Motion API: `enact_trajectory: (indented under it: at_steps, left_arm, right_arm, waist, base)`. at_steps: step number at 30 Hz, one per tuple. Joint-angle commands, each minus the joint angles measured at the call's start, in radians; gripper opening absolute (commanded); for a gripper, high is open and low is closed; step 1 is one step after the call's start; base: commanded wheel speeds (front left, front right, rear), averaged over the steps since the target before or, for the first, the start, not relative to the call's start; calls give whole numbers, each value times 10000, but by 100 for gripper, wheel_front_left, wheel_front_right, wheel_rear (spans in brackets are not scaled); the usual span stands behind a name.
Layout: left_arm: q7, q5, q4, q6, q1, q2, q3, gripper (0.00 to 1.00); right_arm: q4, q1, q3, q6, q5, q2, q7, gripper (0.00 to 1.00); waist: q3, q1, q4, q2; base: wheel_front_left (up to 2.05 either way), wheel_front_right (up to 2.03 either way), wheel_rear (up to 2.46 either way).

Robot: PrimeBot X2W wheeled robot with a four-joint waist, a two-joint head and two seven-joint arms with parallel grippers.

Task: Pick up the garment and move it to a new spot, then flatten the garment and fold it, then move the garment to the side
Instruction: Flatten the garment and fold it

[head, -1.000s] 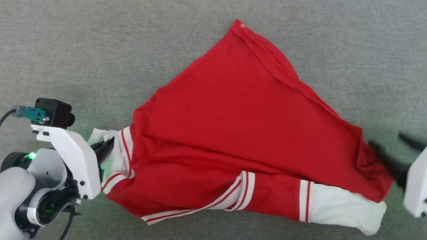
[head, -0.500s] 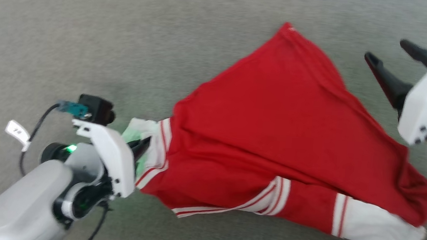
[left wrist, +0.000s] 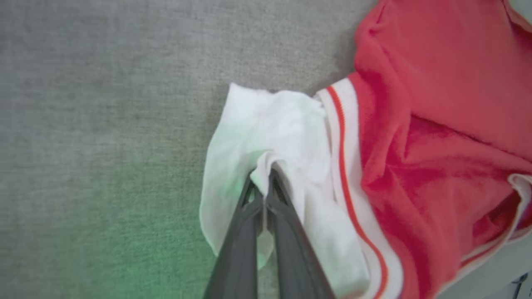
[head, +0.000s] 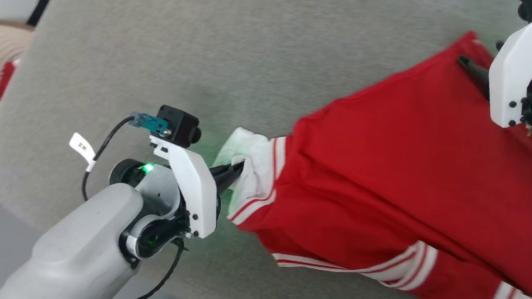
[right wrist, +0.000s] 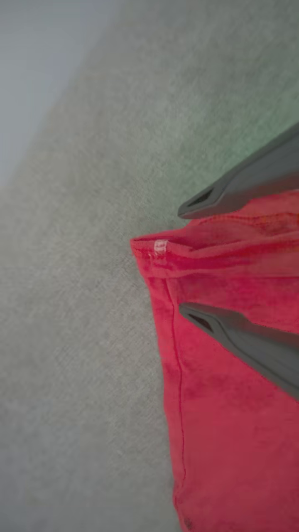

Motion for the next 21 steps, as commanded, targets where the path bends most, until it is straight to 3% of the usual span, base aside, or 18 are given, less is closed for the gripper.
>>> enact_trajectory:
  at_steps: [1,12,13,14,21]
  left_arm:
    - [-41,45,77,-53,-111,-19,-29,0]
    - [-218,-104,964,-428,-337,-419,-51,0]
    - [-224,-121,1029,-452,-368,-444,-47,0]
    - [-208,-124,1103,-467,-403,-442,-45,0]
    - [8,-42,1291,-439,-972,78,235,0]
  right_arm:
    - [215,-81,122,-6,41,17,91,100]
    - [3341,-50,2757,-14,698,-175,2455,100]
    - [3408,-104,2915,-13,734,-217,2497,67]
    - [3462,-236,2986,-13,737,-285,2390,0]
    - [2822,-1554,2831,-29,1091,-418,554,0]
  waist:
    - [223,0,293,0]
    - [401,0,566,0]
    - [391,0,555,0]
    - [378,0,534,0]
    - [82,0,7,0]
  base:
    - [0,0,0]
    - [0,0,0]
    - [0,0,0]
    - [0,0,0]
    - [0,0,0]
